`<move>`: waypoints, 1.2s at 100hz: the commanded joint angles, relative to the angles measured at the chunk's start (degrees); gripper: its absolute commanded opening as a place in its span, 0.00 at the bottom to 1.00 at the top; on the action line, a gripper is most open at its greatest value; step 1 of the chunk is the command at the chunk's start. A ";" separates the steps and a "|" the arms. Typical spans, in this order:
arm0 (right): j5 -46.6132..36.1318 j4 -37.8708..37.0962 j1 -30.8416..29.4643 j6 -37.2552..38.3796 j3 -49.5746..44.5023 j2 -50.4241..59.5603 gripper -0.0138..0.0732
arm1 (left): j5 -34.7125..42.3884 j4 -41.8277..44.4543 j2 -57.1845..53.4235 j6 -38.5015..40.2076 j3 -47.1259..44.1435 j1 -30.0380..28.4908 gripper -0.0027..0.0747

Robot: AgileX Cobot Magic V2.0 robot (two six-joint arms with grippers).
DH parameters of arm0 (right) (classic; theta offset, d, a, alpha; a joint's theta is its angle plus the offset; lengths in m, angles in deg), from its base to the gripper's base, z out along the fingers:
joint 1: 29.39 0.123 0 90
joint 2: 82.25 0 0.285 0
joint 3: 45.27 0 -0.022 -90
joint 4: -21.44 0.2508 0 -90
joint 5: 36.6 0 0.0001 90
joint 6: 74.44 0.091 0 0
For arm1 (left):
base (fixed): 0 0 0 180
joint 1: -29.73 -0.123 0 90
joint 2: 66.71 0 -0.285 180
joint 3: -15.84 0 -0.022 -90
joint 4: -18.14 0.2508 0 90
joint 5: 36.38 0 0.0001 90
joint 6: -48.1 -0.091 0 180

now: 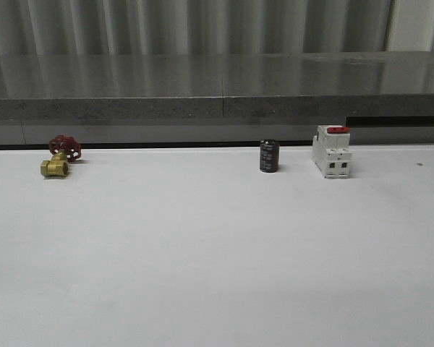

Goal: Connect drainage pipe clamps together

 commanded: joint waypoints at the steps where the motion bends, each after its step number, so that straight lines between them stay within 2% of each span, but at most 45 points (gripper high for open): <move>1: -4.88 -0.16 -0.21 -0.36 0.97 1.11 0.08 | 4.13 -0.08 -1.58 0.48 -2.44 -0.10 0.01; 57: -4.88 -0.16 -0.21 -0.36 0.97 1.11 0.08 | 6.43 -0.09 -1.58 0.48 -0.59 -0.10 0.01; 70: -4.88 -0.16 -0.21 -0.36 0.97 1.11 0.08 | -0.23 -0.78 0.57 0.48 5.88 -0.10 0.01; 83: -4.88 -0.16 -0.21 -0.36 0.97 1.11 0.08 | -5.46 -1.49 6.08 0.62 16.59 -0.10 0.01; 101: -4.88 -0.16 -0.21 -0.36 0.97 1.11 0.08 | -22.77 -1.49 17.64 0.62 33.90 -0.10 0.01; 120: -4.88 -0.16 -0.21 -0.36 0.97 1.11 0.08 | -38.83 -1.90 28.26 0.62 46.30 -0.10 0.01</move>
